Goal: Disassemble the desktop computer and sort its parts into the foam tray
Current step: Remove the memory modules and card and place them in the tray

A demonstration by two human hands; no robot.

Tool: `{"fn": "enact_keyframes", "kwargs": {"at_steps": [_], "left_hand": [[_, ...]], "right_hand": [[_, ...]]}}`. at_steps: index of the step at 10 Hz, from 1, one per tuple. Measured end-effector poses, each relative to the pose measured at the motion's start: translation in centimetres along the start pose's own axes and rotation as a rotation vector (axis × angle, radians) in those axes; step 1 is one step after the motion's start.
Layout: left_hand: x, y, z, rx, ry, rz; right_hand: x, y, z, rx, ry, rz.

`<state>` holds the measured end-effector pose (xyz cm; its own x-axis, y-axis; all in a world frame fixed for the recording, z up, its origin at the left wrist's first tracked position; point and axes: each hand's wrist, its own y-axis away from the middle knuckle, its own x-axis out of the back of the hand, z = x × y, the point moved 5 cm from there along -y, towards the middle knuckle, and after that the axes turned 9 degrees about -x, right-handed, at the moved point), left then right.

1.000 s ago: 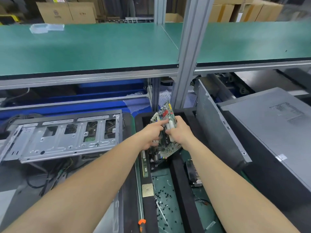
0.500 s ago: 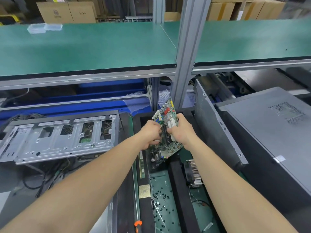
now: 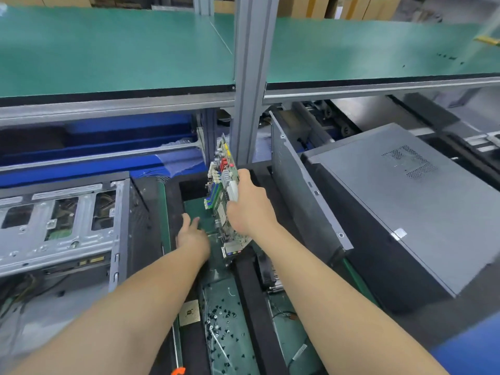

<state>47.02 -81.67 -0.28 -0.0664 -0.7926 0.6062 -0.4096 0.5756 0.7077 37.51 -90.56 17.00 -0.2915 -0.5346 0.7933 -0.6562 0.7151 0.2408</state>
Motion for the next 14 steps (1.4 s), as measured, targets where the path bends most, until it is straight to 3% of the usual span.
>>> {"fn": "enact_keyframes", "kwargs": {"at_steps": [3,4,5,6,7,8,9,14], "left_hand": [[-0.5,1.8,2.9,-0.222,0.091,-0.209],[-0.6,2.9,3.6,-0.382,0.119,-0.367],[0.4,3.8,2.1,-0.329,0.214,-0.36],[3.8,4.7,-2.3,-0.154,0.359,0.013],[5.8,5.5,-7.1,-0.003,0.744,0.357],[6.0,5.7,-8.5,-0.006,1.324,0.522],[5.6,5.6,-7.0,-0.042,1.707,0.449],[4.0,4.4,-3.7,-0.007,1.831,0.426]], "right_hand": [[0.2,0.0,-1.4,0.016,0.027,-0.011],[-0.1,-0.3,-1.8,0.006,0.03,0.004],[-0.2,-0.9,-1.9,0.001,0.018,0.004],[-0.1,-1.6,-1.8,-0.004,-0.011,-0.002],[-0.1,-2.2,-1.3,-0.037,-0.084,-0.025],[-0.8,-2.5,-0.5,-0.073,-0.179,-0.073],[-2.1,-2.5,0.9,-0.119,-0.321,-0.114],[-4.4,-3.4,4.1,-0.136,-0.399,-0.215]]}}
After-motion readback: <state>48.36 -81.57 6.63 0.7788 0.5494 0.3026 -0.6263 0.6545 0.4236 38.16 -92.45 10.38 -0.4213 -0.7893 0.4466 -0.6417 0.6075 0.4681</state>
